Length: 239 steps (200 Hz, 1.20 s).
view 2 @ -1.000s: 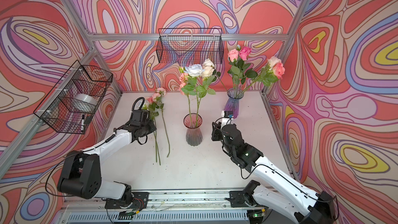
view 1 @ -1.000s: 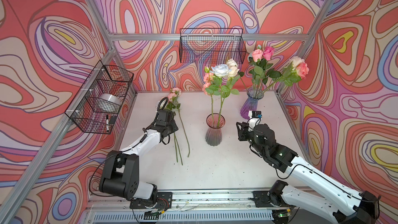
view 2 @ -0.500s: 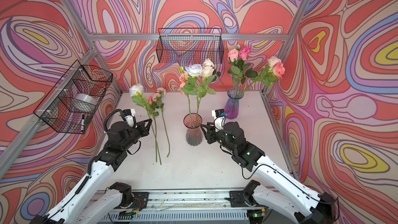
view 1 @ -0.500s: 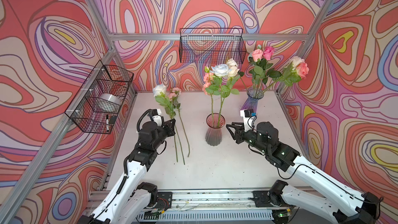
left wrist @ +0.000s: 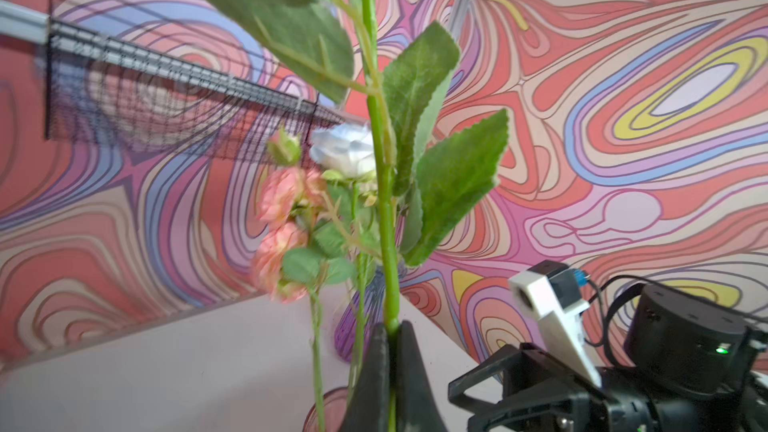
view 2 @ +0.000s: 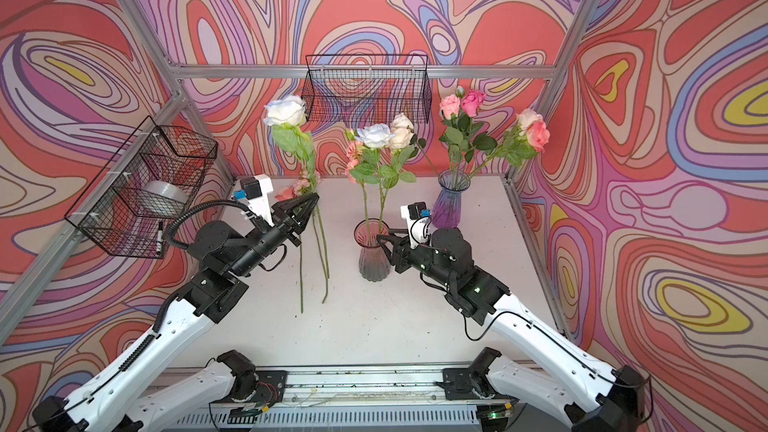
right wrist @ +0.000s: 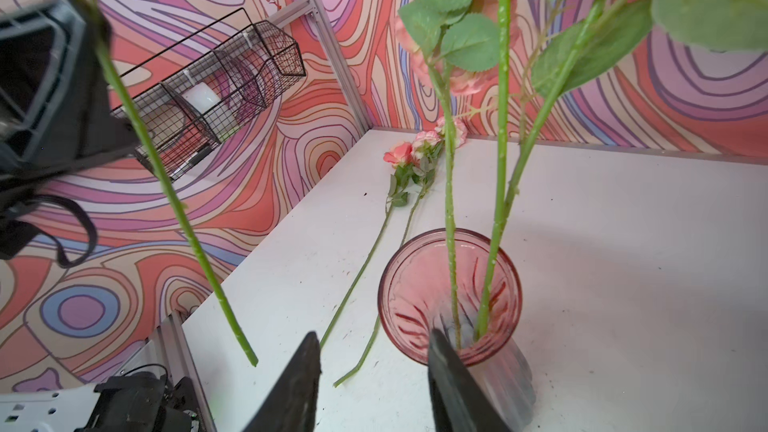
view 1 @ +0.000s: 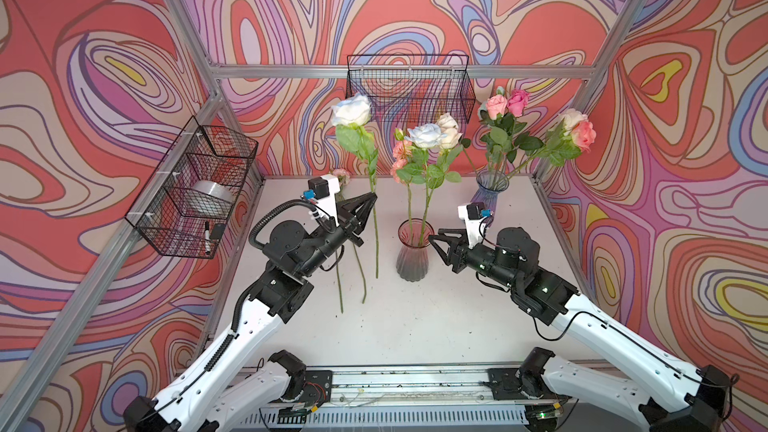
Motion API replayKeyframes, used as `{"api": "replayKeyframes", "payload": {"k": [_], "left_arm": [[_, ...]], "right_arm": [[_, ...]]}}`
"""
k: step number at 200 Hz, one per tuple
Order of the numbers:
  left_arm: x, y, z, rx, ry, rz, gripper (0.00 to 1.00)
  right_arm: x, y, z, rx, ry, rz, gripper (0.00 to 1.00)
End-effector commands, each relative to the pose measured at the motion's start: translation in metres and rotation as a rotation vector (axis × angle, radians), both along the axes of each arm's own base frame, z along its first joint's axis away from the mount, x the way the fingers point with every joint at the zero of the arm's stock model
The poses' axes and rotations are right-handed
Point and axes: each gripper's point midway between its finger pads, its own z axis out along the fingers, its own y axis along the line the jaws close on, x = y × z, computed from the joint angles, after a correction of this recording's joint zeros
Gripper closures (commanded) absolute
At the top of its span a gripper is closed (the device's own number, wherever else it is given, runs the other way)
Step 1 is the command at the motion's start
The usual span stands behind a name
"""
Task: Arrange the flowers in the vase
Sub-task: 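Carry the white rose over the pink-grey vase with the left gripper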
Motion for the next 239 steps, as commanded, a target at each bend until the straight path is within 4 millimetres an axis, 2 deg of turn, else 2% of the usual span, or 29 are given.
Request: {"api": "replayKeyframes", "payload": {"k": [1,13,28,49,65,89,127,162,190,224,239], "left_arm": [[-0.008,-0.013,0.053,-0.033,-0.201,-0.004,1.0],[-0.008,-0.023,0.068,-0.059,-0.255,-0.013,1.0],[-0.004,-0.037,0.076,-0.056,-0.32,0.012,1.0],[0.002,-0.058,0.08,-0.054,-0.405,0.052,1.0],[0.014,-0.068,0.075,-0.047,-0.413,0.09,1.0],[0.033,-0.079,0.049,-0.02,-0.383,0.132,1.0],[0.047,-0.078,-0.004,-0.015,-0.278,0.176,1.0],[0.062,-0.061,-0.059,-0.066,-0.14,0.278,1.0],[0.065,-0.058,-0.086,-0.068,-0.083,0.31,1.0],[0.065,-0.06,-0.112,-0.045,-0.027,0.299,0.89],[0.066,-0.063,-0.123,-0.022,0.001,0.287,0.81]], "right_arm": [[0.015,-0.03,0.0,-0.003,-0.026,-0.187,0.56],[0.021,-0.043,-0.004,-0.015,-0.019,-0.266,0.56],[0.023,-0.053,-0.007,-0.014,-0.017,-0.324,0.56],[0.024,-0.056,-0.01,-0.019,-0.015,-0.342,0.55],[0.023,-0.057,-0.012,-0.025,-0.011,-0.344,0.55],[0.022,-0.06,-0.013,-0.035,-0.011,-0.351,0.55],[0.021,-0.064,-0.018,-0.05,-0.007,-0.363,0.55],[0.023,-0.059,-0.024,-0.05,0.004,-0.355,0.55],[0.026,-0.056,-0.026,-0.048,0.014,-0.35,0.55],[0.025,-0.058,-0.028,-0.05,0.02,-0.355,0.55],[0.025,-0.056,-0.028,-0.051,0.026,-0.348,0.55]]}}
